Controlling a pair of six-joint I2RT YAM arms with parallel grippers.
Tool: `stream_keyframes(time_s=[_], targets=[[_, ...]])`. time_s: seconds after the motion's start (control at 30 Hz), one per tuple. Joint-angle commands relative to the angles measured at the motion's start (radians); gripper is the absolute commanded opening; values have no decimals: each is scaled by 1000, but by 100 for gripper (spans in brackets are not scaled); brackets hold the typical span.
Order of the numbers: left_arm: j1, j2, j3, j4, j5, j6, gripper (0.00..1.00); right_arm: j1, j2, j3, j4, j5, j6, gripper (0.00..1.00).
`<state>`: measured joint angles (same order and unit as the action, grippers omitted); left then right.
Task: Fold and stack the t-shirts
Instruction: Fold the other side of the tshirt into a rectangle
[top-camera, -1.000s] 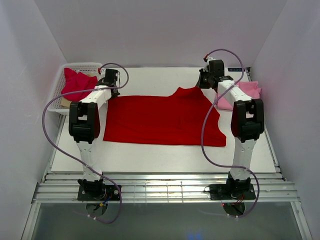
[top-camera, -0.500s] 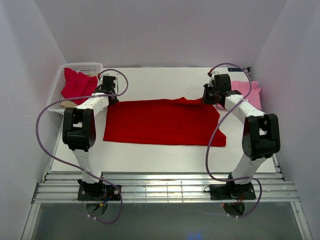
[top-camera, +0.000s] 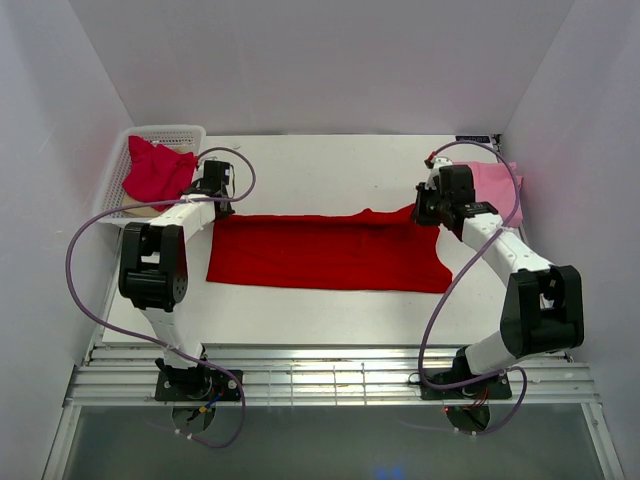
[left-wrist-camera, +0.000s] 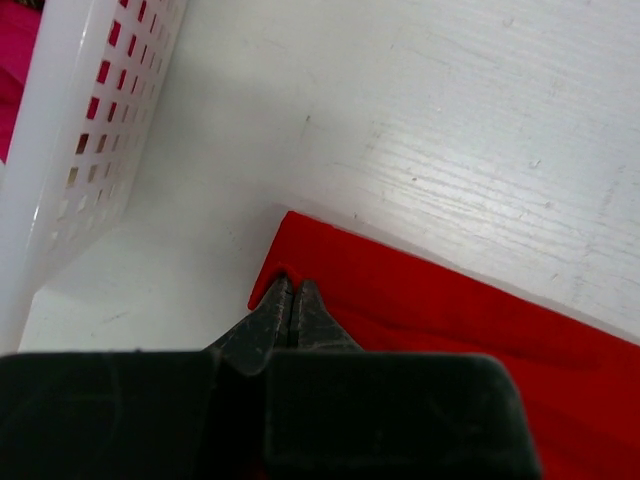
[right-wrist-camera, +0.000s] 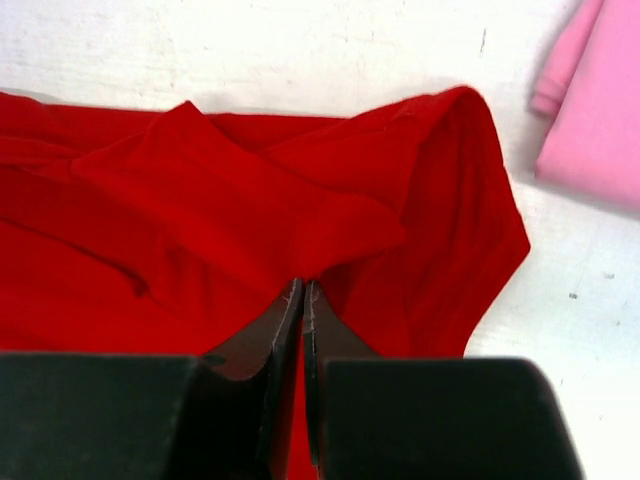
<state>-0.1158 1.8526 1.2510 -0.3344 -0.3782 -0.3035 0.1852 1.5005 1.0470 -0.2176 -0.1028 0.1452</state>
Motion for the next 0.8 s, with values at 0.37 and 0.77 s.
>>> stream_keyframes(time_s=[0.37, 0.77], targets=[[1, -72, -99, -46, -56, 29, 0, 2, -151, -154, -28, 32, -10, 8], [-1, -180, -64, -262, -314, -184, 52, 10, -227, -219, -48, 130, 5, 38]])
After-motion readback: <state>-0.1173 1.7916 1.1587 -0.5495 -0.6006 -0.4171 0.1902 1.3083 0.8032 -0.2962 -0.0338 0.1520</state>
